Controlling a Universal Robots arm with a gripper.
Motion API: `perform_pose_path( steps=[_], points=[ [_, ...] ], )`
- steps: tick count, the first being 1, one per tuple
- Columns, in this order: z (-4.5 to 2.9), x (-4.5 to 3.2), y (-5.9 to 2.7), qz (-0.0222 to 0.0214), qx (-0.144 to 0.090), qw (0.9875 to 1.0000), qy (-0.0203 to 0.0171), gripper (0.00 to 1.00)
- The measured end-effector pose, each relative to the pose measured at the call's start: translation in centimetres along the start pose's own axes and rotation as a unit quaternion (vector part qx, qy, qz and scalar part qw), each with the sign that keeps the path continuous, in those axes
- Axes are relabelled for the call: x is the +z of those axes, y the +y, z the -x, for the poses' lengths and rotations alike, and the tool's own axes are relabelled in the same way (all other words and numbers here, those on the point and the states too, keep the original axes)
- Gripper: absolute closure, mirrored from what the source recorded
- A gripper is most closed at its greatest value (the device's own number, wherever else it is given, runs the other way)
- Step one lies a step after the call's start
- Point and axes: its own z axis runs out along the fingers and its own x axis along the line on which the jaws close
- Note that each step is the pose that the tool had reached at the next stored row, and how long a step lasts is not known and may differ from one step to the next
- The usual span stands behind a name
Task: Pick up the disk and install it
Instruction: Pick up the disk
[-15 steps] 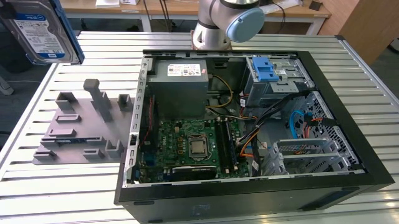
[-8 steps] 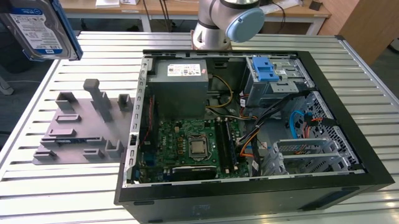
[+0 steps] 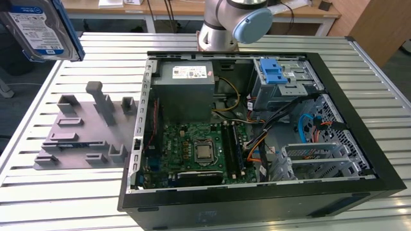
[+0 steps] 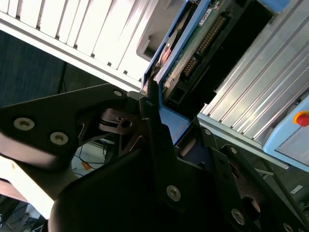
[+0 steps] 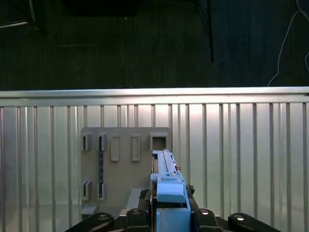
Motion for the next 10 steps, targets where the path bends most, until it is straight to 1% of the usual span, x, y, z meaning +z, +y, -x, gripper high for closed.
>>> perform_pose_path(
  steps=[5, 10],
  points=[
    [-0.52, 0.00, -0.25, 0.0001, 0.000, 1.0000, 0.0000, 0.64],
    [-1.31, 0.00, -0.50, 0.0001, 0.000, 1.0000, 0.0000, 0.64]
  ],
)
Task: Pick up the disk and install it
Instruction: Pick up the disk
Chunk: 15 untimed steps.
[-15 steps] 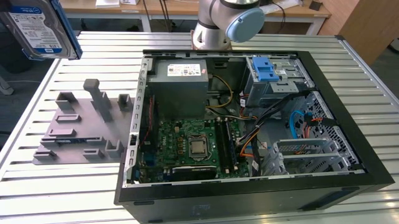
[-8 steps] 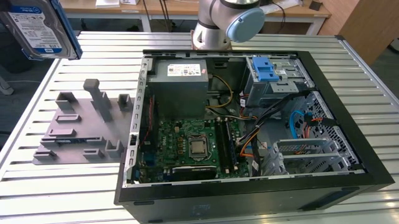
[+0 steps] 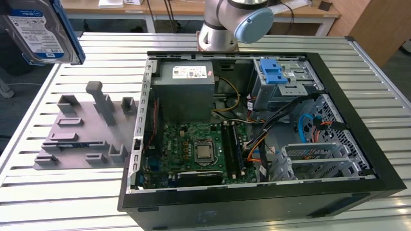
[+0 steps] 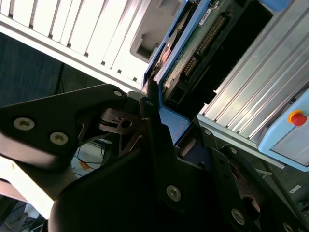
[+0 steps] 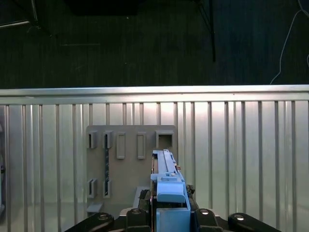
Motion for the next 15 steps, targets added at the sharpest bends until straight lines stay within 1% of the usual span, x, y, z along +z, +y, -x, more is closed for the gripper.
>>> perform_pose_path(
  steps=[2, 5, 15],
  points=[
    [-0.18, 0.00, -0.13, 0.0000, 0.000, 1.0000, 0.0000, 0.64],
    [-0.21, -0.16, -0.25, 0.0001, 0.000, 1.0000, 0.0001, 0.64],
    [-0.20, -1.59, -0.54, 0.0002, 0.000, 1.0000, 0.0000, 0.64]
  ],
)
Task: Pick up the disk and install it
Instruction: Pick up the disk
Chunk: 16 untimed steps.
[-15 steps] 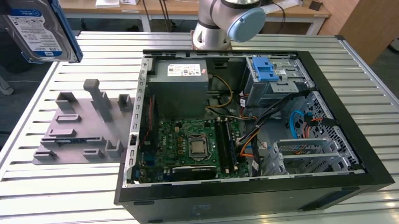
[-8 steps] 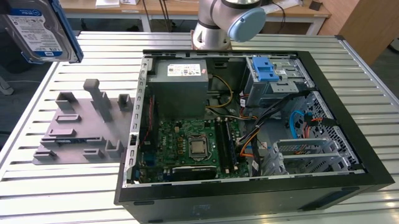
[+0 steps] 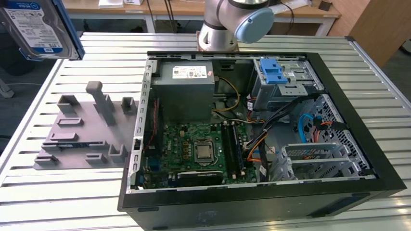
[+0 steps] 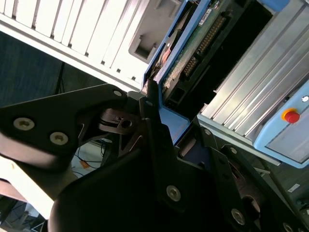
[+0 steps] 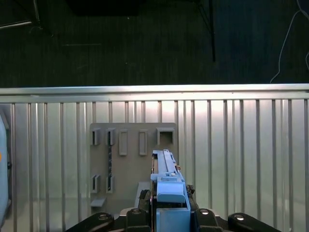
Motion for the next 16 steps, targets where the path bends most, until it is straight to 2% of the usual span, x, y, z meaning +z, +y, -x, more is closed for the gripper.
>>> perform_pose_path(
  steps=[6, 16],
  points=[
    [-0.25, -0.12, -0.58, 0.0008, 0.000, 1.0000, 0.0001, 0.64],
    [-1.47, -0.12, -1.58, 0.0019, 0.000, 1.0000, 0.0001, 0.64]
  ],
)
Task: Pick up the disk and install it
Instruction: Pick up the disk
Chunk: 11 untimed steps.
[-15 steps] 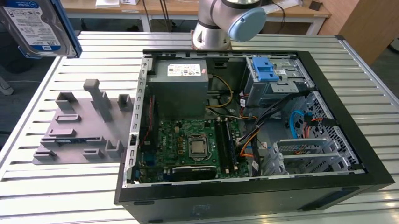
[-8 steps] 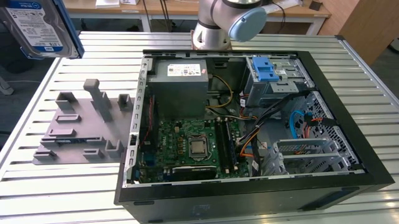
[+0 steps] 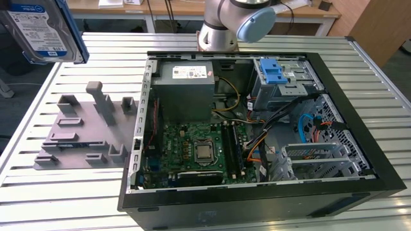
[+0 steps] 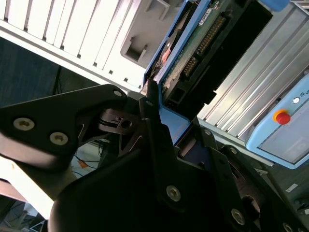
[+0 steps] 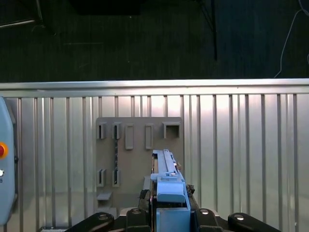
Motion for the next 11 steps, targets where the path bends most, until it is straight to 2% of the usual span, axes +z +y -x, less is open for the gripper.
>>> perform_pose_path(
  steps=[11],
  points=[
    [-1.14, 0.00, -1.45, 0.0017, 0.000, 1.0000, 0.0000, 0.64]
  ],
)
